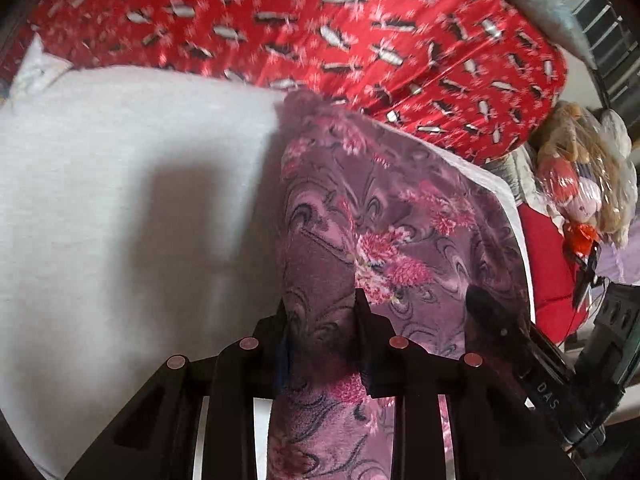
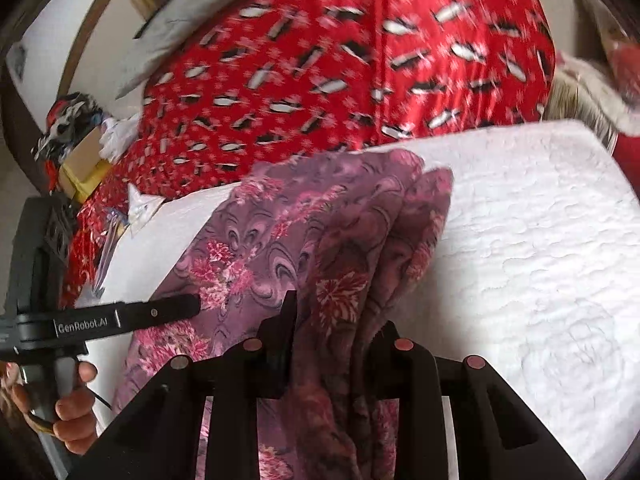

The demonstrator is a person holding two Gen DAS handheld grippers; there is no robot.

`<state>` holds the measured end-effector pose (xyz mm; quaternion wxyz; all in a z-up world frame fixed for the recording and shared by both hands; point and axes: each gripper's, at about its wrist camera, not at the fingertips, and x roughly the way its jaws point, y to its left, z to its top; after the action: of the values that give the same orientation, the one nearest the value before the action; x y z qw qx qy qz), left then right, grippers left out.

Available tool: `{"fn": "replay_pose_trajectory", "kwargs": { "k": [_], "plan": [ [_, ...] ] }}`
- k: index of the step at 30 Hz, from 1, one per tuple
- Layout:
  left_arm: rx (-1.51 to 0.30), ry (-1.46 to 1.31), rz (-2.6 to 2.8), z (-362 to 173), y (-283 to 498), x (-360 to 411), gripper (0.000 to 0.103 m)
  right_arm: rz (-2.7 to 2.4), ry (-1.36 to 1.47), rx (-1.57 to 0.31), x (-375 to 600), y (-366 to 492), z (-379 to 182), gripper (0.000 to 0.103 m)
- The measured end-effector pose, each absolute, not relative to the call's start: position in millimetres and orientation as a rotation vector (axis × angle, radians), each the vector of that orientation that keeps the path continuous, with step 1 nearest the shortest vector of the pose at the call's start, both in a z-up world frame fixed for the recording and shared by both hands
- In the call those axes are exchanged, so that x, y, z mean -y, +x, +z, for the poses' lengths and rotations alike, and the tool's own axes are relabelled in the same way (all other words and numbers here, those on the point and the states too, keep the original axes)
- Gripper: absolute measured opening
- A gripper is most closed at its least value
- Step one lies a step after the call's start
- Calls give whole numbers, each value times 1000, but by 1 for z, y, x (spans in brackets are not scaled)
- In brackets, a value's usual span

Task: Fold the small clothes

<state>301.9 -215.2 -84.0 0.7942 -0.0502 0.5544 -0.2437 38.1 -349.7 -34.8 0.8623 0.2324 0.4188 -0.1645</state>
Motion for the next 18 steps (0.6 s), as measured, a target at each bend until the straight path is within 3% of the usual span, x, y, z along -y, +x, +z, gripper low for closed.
{"fn": "replay_pose_trajectory", "kwargs": {
  "k": [10,14,18],
  "plan": [
    [-1121,-73,-455,-28,211,101,26,-262,508,-843,243,25,-15,28],
    [-1154,-101,-424,-32,183,54,26,-199,543,-871,199,22,-33,28],
    [-1240,-116,-383,-67,171,27,28,-183,566,-938,176,16,-67,29]
  ]
}}
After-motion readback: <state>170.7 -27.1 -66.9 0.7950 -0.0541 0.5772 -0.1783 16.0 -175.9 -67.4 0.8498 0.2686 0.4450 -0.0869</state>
